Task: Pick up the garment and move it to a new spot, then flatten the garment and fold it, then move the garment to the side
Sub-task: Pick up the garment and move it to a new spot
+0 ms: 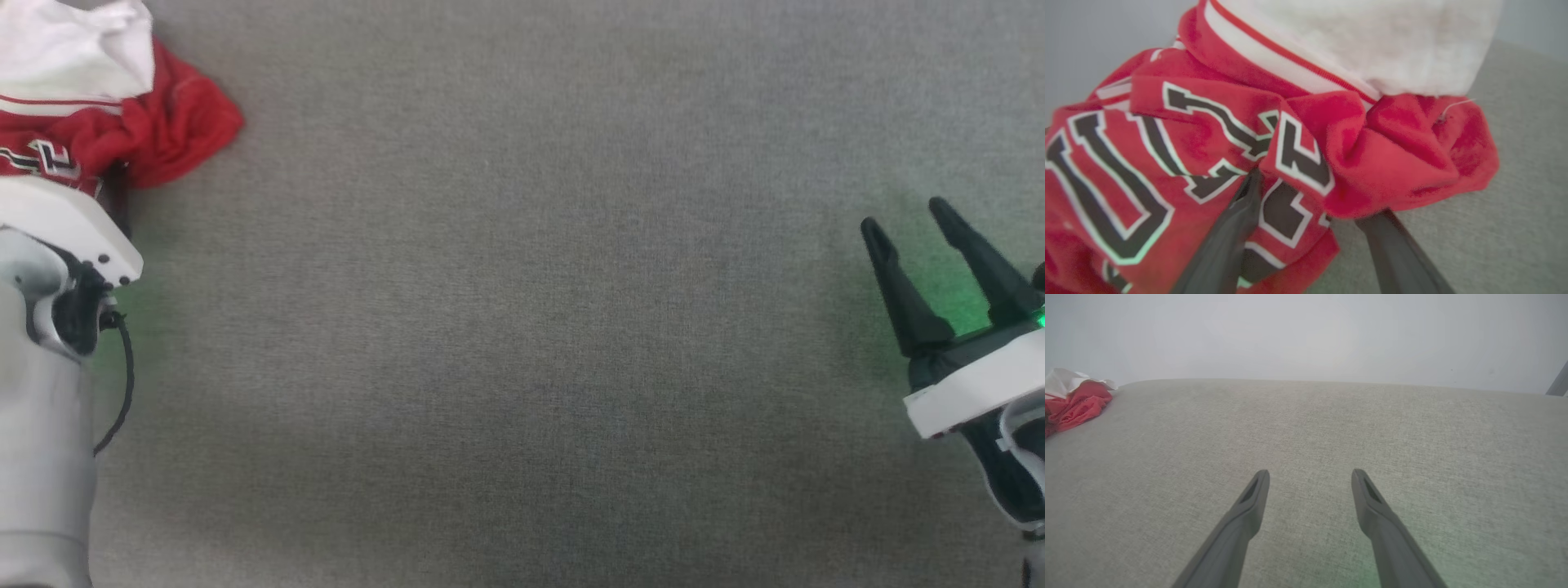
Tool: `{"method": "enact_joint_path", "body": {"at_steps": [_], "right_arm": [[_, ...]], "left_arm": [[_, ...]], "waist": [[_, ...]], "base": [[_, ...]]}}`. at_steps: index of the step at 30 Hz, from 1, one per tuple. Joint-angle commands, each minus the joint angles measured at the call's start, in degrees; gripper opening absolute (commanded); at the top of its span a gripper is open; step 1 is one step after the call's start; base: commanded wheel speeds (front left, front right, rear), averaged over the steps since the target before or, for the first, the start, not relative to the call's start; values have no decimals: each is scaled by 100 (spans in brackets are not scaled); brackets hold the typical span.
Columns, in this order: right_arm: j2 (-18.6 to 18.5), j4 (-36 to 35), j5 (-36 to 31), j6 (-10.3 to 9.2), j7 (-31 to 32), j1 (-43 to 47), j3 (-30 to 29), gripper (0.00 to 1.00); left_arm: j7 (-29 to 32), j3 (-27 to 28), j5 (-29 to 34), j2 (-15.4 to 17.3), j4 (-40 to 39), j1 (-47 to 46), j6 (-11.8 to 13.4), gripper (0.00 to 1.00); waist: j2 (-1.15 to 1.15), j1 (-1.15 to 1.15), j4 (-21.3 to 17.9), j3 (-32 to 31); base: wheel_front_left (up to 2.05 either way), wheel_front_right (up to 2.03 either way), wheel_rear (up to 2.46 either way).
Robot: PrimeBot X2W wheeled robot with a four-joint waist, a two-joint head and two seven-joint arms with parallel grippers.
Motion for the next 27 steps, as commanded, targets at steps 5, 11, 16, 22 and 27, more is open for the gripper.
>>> {"method": "enact_joint_path", "body": {"at_steps": [5, 11, 16, 22, 27], "right_arm": [[-124, -270, 27, -1, 125, -18, -169, 100], [-142, -454, 17, 0, 228, 83, -321, 100], [-89, -484, -15, 0, 276, 72, -405, 100], [-6, -342, -4, 0, 177, 92, -468, 100], [169, -142, 8, 0, 70, 159, -444, 100]], "left_arm": [[810, -146, -71, -30, 649, -431, 55, 100], [1539, -296, -149, -283, 1350, -527, 36, 100], [1113, -316, -119, -230, 1411, -631, -73, 0], [361, -349, -4, 241, 1223, -968, -270, 0], [-107, -587, 180, 600, 924, -1149, -445, 0]], "waist": [[0, 0, -54, 365], [0, 0, -26, 499], [0, 0, 2, 506], [0, 0, 65, 238], [0, 0, 143, -229]], "base": [[0, 0, 0], [0, 0, 0], [0, 0, 0], [0, 0, 0], [0, 0, 0]]}}
